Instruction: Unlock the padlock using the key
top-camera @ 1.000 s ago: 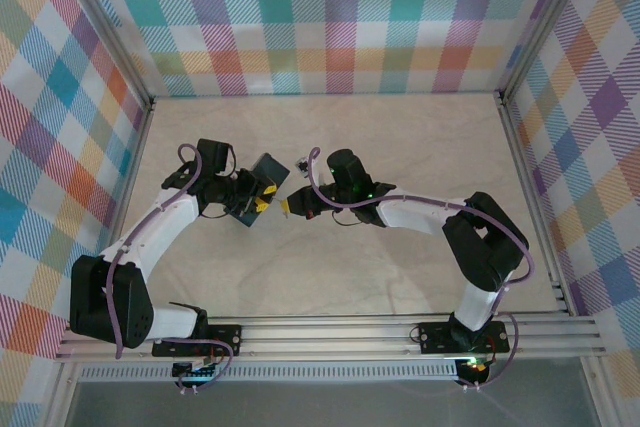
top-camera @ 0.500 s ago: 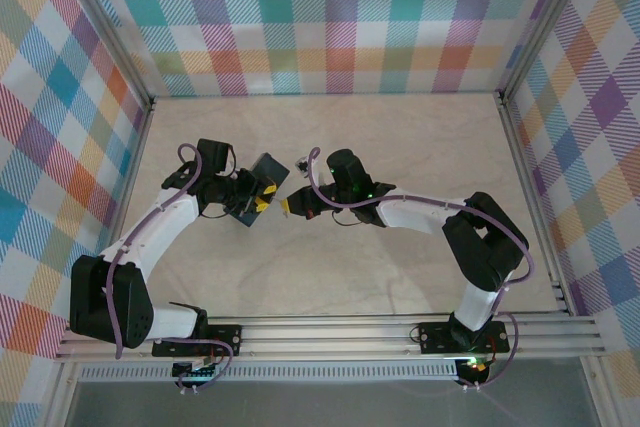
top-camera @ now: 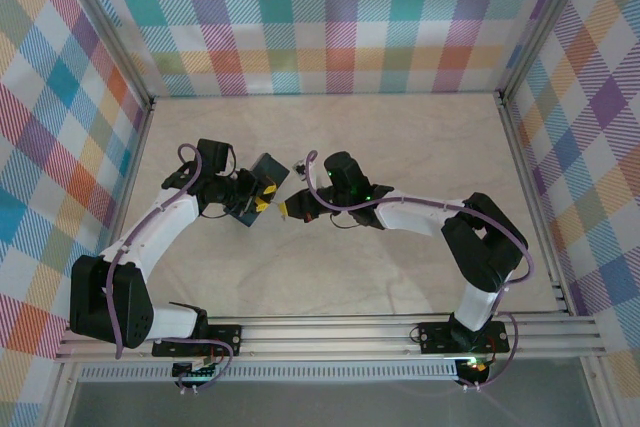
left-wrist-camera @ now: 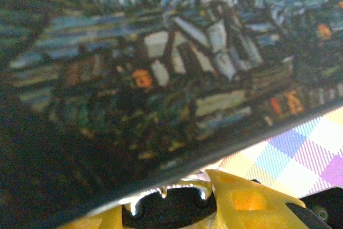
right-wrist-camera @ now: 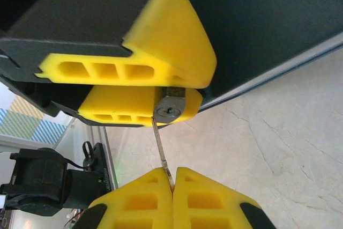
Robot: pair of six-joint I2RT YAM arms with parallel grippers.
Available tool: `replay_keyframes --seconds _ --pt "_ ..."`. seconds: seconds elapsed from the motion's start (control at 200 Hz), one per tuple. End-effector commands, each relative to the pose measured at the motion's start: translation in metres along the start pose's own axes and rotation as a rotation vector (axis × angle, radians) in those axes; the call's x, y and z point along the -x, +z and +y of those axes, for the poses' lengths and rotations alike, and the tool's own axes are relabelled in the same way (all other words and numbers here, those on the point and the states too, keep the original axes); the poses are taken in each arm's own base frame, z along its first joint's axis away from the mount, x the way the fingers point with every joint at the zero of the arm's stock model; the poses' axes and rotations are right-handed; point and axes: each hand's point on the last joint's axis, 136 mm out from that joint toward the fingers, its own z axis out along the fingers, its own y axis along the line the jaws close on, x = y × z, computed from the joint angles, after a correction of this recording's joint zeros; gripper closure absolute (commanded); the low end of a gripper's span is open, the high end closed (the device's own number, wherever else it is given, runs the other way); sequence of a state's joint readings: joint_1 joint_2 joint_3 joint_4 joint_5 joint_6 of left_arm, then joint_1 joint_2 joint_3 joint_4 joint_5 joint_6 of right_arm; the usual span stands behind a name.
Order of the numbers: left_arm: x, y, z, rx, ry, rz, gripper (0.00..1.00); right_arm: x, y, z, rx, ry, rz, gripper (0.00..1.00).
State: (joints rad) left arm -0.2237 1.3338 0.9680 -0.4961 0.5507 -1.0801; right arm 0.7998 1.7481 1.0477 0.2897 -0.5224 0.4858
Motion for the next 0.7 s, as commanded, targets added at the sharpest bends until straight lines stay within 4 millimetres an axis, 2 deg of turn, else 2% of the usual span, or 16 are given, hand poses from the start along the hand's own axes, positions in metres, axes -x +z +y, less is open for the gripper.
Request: replay_keyframes --seconds 0.0,0.695 --pt "0.003 -0.015 -0.024 -0.073 0.049 -0.028 1.00 -0.005 0.001 -0.007 -0.017 0.004 0.005 1.00" --pt "0.001 -0.017 -0.023 -0.075 0.050 -0.027 1.00 0.010 0.003 0.000 0.016 -0.013 -0.022 1.00"
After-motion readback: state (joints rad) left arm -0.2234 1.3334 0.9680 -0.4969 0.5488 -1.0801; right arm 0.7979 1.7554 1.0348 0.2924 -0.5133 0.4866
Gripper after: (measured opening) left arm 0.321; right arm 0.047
